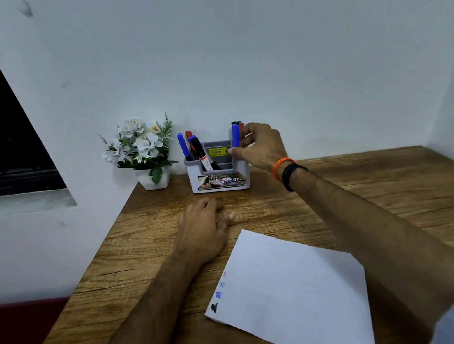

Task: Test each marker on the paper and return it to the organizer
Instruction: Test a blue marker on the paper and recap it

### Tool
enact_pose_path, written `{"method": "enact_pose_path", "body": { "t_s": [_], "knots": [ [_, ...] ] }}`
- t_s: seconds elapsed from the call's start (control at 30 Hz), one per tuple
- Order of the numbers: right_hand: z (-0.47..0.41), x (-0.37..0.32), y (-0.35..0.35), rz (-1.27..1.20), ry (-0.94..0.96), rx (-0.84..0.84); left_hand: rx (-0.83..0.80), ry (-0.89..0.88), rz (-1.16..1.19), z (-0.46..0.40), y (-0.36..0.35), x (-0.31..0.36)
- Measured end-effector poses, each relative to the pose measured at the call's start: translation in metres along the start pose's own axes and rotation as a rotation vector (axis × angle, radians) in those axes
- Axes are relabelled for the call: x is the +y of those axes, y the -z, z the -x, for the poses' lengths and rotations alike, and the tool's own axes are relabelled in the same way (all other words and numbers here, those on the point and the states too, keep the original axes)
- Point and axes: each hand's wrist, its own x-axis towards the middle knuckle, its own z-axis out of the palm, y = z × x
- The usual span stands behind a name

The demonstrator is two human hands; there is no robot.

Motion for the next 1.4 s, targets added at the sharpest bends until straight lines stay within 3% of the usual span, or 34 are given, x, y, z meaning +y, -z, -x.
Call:
{"method": "enact_pose_path", "body": {
  "t_s": [0.1,0.27,0.37,0.47,0.6,0.7,0.97,1.07,1.23,1.4],
  "knots": [
    [0.001,-0.004,0.003,-0.015,0.017,0.045,0.002,-0.002,0.003,0.001,0.001,0.0],
    [0.004,-0.03,0.03,-0.28,0.184,0.223,-0.005,-0.002,-0.004,0.001,0.002,0.001],
    [0.018,-0.044,0.044,-0.507,0.168,0.094,-0.01,-0.013,0.02,0.001,0.005,0.001],
    [0.049,-0.044,0.046,-0.66,0.039,-0.148,0.057,0.013,0.222,0.006,0.016,0.007],
    [0.092,-0.024,0.042,-0.578,-0.033,-0.315,0.191,0.014,0.782,0.013,0.041,0.021],
    [0.114,-0.014,0.043,-0.475,-0.005,-0.348,0.17,-0.005,0.947,0.015,0.052,0.032],
    [0.116,-0.003,0.056,-0.22,0.032,-0.452,0.15,0.019,0.86,0.016,0.057,0.026],
    [0.114,0.002,0.061,-0.384,-0.012,-0.417,0.086,0.044,0.851,0.016,0.061,0.019],
    [0.115,0.001,0.057,-0.629,-0.134,-0.411,-0.183,-0.065,0.762,0.02,0.06,0.022],
    [0.117,0.001,0.047,-0.713,-0.159,-0.453,-0.207,-0.176,0.603,0.02,0.054,0.029]
  ]
}}
